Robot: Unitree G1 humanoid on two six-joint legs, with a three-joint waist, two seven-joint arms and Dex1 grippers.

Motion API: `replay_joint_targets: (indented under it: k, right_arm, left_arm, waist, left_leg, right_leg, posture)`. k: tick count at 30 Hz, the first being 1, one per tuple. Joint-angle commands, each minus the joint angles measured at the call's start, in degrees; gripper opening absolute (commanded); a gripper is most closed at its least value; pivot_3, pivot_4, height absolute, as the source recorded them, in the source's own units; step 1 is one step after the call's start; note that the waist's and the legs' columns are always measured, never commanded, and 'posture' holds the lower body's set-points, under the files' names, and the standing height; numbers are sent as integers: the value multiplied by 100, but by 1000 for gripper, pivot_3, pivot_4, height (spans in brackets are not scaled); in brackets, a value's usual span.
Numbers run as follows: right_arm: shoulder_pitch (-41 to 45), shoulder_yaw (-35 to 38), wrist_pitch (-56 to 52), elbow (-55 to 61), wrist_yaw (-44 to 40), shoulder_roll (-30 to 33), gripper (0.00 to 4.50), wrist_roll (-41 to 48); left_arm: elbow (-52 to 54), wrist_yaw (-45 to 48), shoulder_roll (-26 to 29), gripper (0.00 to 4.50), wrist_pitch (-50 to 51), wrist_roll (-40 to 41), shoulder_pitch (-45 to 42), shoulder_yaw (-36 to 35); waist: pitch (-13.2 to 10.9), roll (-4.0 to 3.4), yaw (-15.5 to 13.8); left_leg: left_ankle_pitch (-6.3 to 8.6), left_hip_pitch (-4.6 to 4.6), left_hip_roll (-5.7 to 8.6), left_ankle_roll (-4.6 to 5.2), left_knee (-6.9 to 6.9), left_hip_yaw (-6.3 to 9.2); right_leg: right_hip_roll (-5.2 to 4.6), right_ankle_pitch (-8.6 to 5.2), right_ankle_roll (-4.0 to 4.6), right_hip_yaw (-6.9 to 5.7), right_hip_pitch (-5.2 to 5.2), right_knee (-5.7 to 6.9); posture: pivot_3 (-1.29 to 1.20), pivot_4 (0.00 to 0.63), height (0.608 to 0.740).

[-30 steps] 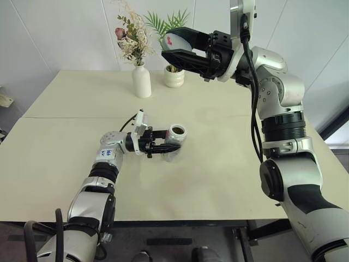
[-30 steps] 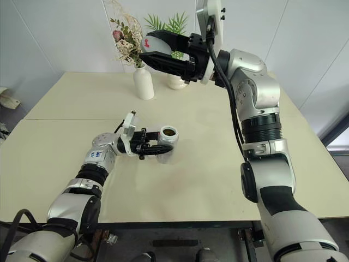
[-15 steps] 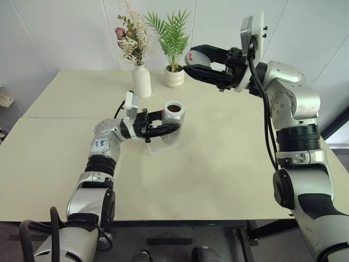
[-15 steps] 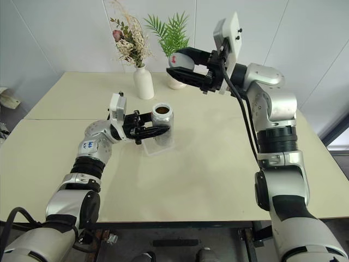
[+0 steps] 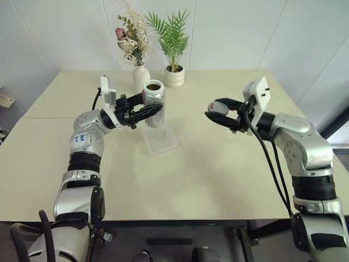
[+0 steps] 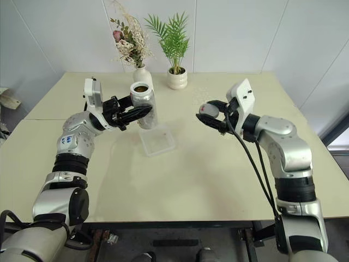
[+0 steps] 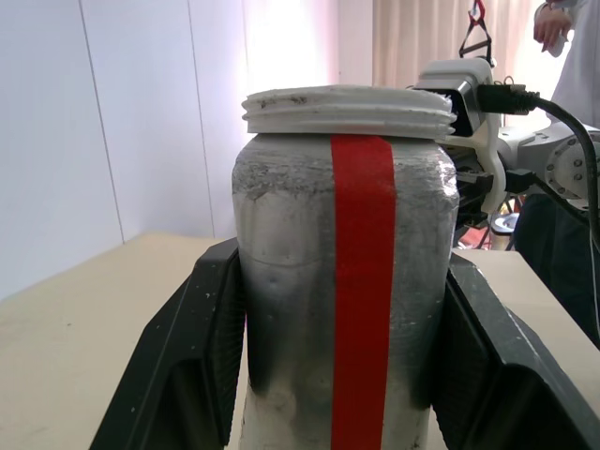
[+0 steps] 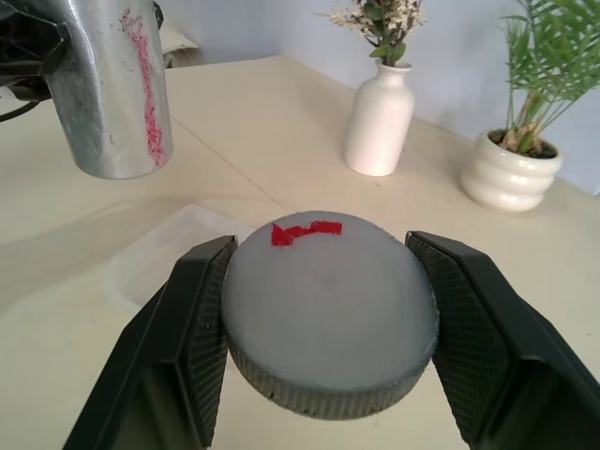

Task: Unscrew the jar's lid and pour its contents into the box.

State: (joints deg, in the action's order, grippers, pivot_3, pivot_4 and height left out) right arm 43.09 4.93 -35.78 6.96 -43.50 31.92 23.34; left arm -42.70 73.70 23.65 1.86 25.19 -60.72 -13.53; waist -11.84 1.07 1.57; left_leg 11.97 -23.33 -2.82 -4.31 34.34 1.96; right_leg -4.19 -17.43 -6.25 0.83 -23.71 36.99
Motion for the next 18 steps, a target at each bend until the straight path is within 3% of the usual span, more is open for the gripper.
replay_joint_targets:
  k: [1, 10, 18]
  right_arm:
    - [-492, 51, -128, 548, 496, -88, 2566, -91]
    - [-1427, -321, -73, 626, 1374, -532, 2566, -604]
    - [-1430, -563, 805, -599, 1835, -910, 2566, -1311]
  left_arm:
    - [-20, -179, 171, 2182, -76, 147, -285, -219]
    - [-130, -437, 189, 2182, -215, 181, -301, -374]
    - [-224, -378, 285, 2182, -15, 138, -211, -339]
  waist:
    - [0, 1, -3]
    - [-1, 2, 11]
    - [-1, 3, 6]
  left_leg:
    - [0, 1, 0, 0, 1, 2]
    - [0, 3, 1, 1, 4, -3]
    - [1, 2, 2, 1, 10, -6]
  right_leg:
    - [0, 0, 0, -1, 2, 0]
    - [0, 2, -3, 8, 2, 2]
    - [0, 6, -9, 13, 5, -3]
  posture:
    - [0, 150, 740]
    - [0, 150, 740]
    - [0, 150, 740]
